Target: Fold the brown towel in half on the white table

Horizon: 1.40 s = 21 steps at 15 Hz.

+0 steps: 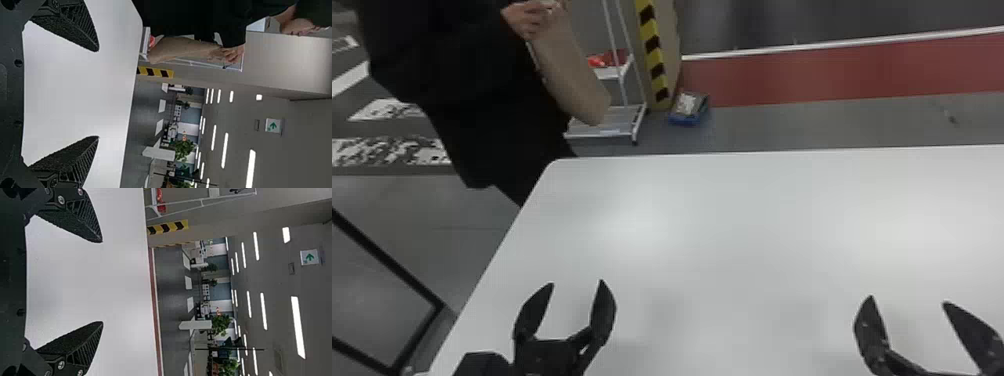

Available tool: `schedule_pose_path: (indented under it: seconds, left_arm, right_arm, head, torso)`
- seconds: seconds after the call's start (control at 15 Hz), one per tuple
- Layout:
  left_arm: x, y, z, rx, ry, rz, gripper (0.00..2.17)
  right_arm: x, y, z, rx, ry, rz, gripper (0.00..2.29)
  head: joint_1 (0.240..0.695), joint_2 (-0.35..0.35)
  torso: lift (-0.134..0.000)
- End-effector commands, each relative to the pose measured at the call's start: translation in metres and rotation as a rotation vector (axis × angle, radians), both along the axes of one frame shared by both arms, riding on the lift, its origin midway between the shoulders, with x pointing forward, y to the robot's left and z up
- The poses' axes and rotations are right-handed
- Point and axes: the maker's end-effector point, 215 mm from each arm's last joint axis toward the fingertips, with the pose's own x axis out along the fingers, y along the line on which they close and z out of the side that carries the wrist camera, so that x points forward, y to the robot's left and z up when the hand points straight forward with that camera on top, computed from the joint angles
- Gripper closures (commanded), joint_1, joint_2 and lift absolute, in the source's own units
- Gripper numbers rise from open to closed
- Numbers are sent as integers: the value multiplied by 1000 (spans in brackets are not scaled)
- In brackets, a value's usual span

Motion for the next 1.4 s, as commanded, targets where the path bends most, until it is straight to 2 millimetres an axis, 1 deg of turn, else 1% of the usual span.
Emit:
schedule_pose_path:
  seconds: [0.0, 0.33, 0.4, 0.6, 1.33]
  left_arm:
    - [0, 1, -1, -1, 2, 4, 83]
    - [1, -1, -1, -6, -1, 3, 83]
    - [0, -1, -1, -7, 0, 4, 83]
    - [-1, -3, 4, 4, -5, -1, 83]
    - [-5, -5, 4, 9, -3, -4, 83]
  right_arm:
    - [0, 0, 0, 0, 0, 0, 151]
    - [0, -1, -1, -1, 2, -1, 151]
    - [0, -1, 2, -1, -7, -1, 151]
    - [0, -4, 1, -4, -11, -2, 151]
    - [0, -5, -6, -3, 7, 0, 151]
  head:
    - [695, 264]
    - [695, 263]
    - [695, 262]
    - [695, 259]
    - [695, 252]
  torso:
    - [-126]
    - [-126]
    - [-126]
    - [-126]
    - [-126]
